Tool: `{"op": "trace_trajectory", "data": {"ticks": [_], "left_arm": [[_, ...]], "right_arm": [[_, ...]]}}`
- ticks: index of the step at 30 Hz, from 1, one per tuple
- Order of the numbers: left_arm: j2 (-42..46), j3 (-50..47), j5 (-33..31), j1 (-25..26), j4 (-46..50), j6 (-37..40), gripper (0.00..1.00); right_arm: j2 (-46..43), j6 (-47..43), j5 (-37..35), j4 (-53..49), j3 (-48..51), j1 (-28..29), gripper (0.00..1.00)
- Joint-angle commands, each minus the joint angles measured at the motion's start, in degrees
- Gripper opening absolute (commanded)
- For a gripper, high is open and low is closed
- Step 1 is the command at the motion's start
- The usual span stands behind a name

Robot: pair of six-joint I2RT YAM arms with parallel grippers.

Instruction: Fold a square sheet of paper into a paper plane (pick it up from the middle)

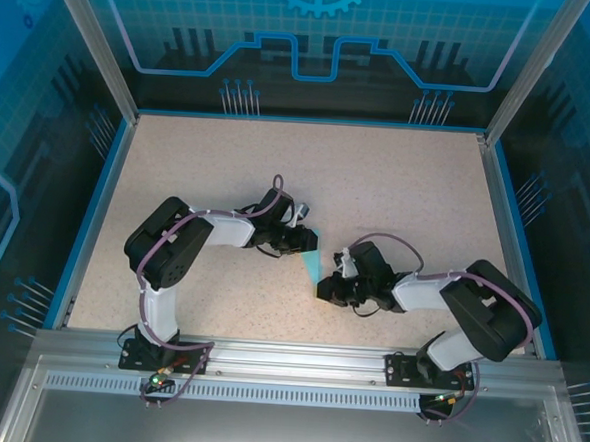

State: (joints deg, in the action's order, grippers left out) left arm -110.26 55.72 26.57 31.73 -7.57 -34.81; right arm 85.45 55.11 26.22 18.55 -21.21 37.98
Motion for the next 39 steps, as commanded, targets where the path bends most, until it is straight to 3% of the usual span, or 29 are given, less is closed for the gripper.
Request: {"op": "trace_trajectory", "data": {"ticks": [1,7,14,18,22,30,35,39], "left_arm": [[-1.3,-1.6,-3.3,-0.2,3.8,0.4,0.31],[-1.0,-1.5,-2.9,-0.1,3.8,0.7,0.31],[-1.6,-1.5,-2.3,-0.1,3.5,0.5,0.31],[-1.2,-1.7,-2.4,-0.1,3.5,0.4,0.32],[-0.8,-1.8,-3.0,-0.1,4.1,1.0,0.31],[-0.6,-1.5,-3.2,-0.1,4.0,1.0,0.31],[1.2,-1.1,-3.1,-0.1,4.9,1.0,0.34],[4.9,0.2,-4.6,0.2,8.1,0.8,0.41]], "right_arm": [[-2.0,0.2,-1.3,-10.1,1.4,1.0,0.14],[-5.5,-1.6,-1.7,-11.9,-6.2,-0.2,0.16],[3.7,-1.9,-1.9,-10.4,-14.6,-0.3,0.16],[9.7,0.4,-1.3,-5.9,-13.3,-0.3,0.14],[10.3,2.1,-1.7,-3.4,-9.1,0.7,0.14],[1.0,3.2,-3.5,-5.2,-0.5,2.2,0.14],[-9.0,0.8,-7.4,-14.8,0.3,1.4,0.17],[-18.2,-1.0,-11.3,-21.6,0.7,-2.3,0.21]]}}
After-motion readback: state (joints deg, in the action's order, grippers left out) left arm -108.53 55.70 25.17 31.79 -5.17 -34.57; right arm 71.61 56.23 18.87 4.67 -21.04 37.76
